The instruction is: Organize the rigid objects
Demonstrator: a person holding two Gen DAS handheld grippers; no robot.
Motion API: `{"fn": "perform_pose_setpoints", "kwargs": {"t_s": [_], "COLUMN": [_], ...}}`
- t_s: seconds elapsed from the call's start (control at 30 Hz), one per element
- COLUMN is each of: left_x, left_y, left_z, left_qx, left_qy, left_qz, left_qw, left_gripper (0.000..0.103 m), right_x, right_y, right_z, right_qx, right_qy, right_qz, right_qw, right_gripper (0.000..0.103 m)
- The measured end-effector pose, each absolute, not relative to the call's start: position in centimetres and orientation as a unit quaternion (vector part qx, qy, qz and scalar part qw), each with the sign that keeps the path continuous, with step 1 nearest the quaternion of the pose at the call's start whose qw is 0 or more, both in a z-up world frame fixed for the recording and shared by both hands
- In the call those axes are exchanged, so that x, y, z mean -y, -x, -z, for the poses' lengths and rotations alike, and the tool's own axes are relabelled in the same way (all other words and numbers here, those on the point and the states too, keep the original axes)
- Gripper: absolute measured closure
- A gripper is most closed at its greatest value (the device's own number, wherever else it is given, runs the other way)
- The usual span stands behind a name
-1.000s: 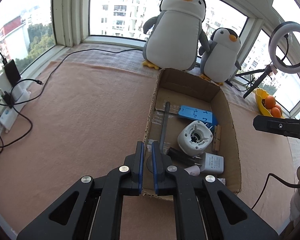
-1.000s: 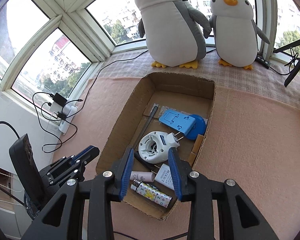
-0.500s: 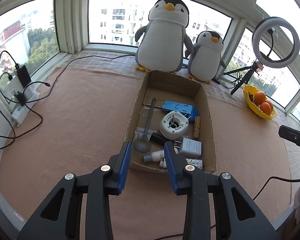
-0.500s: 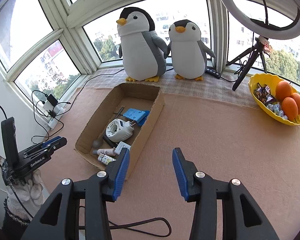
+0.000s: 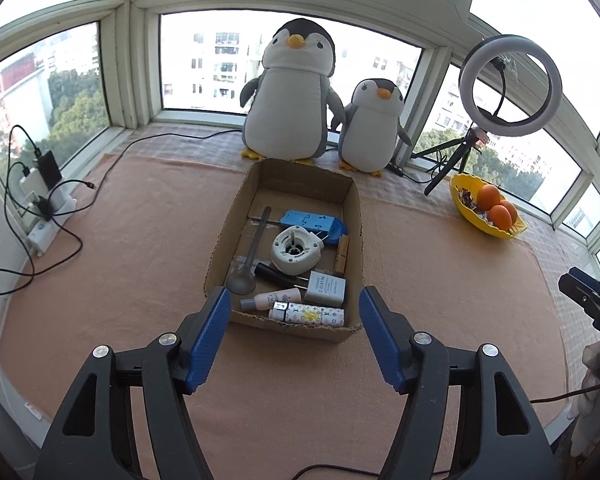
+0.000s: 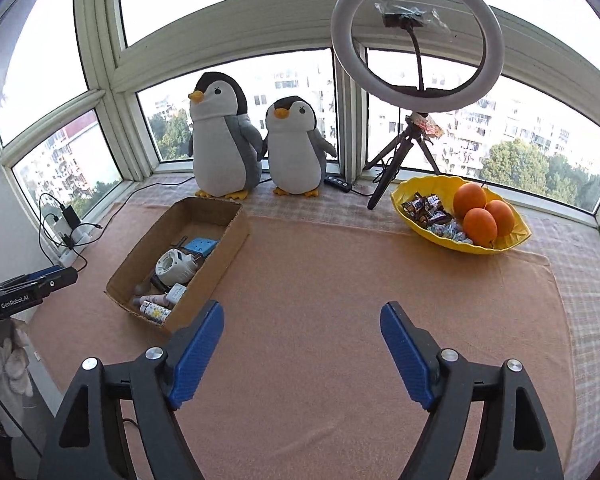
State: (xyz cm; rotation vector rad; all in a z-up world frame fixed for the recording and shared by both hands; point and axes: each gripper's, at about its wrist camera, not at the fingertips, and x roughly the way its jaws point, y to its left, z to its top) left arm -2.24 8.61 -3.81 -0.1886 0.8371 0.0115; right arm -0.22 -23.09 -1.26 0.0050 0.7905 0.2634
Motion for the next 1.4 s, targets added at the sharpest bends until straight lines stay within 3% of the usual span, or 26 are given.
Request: {"fn": "perform_pose_setpoints", "kwargs": {"t_s": [0.43,0.53,1.4], "left_x": [-3.0,-1.6,2.4], "left_y": [4.3,4.6,5.2], "left_z": [0.9,0.2,-0.6], "left_qx": [-0.388,-0.379,-0.37], "left_qy": [0.057,0.043,0.021], "left_qz": [-0.009,-0.005,0.025], "left_qw": [0.92,0.924,0.928], "left_gripper": [0.03,0.023,0.023], "right_x": [26.2,26.4,27.8], "right_y": [3.2,3.8,4.9], "right_z": [0.6,0.2,0.6], "right_qx": [-0.36,-0.354,-0.355], "right_qy": [0.011,0.017,0.012], "right_qz": [-0.082,-0.079,-0.069], "right_qw": [0.929,0.932,0.932], "right_gripper": [0.025,0.025,0.023]}}
